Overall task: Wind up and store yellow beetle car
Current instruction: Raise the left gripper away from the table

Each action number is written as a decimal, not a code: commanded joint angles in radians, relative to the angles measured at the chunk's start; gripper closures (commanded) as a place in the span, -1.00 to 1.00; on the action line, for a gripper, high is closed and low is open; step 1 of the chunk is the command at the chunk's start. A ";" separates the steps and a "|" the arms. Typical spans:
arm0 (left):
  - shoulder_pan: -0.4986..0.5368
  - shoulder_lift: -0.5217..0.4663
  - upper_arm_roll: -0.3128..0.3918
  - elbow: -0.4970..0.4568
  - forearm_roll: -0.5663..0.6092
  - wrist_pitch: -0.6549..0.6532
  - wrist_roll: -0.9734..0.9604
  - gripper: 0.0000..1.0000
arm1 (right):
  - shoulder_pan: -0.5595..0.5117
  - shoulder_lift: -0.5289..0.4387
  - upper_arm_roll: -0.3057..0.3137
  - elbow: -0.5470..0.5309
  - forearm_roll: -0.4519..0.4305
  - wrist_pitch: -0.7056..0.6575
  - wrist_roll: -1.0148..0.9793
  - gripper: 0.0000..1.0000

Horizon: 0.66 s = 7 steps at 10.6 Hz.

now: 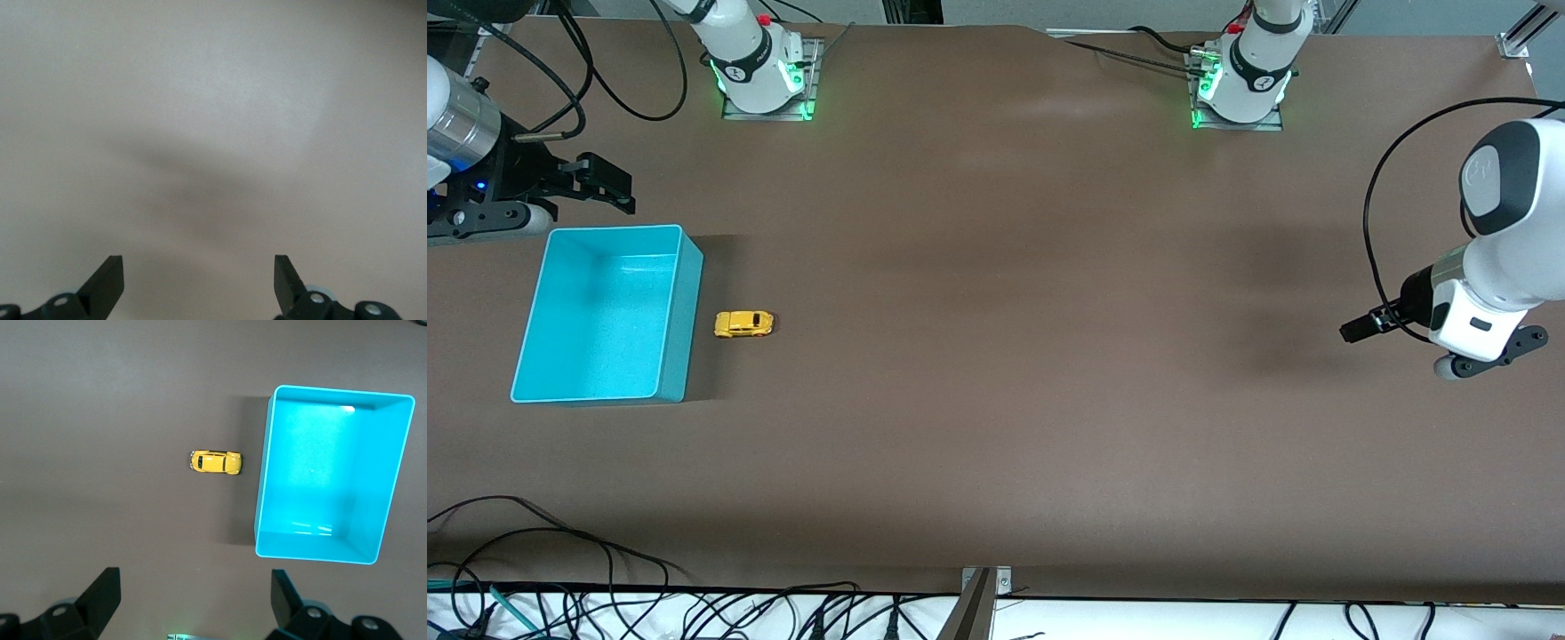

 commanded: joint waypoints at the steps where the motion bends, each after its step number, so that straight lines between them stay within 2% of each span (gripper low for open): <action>1: 0.006 -0.019 -0.003 0.005 -0.015 -0.023 0.047 -0.98 | -0.006 0.007 -0.005 0.025 0.018 -0.020 -0.017 -1.00; 7: 0.007 -0.021 -0.016 0.006 -0.015 -0.025 0.048 -0.98 | -0.015 0.016 -0.014 0.026 0.018 -0.015 -0.018 -1.00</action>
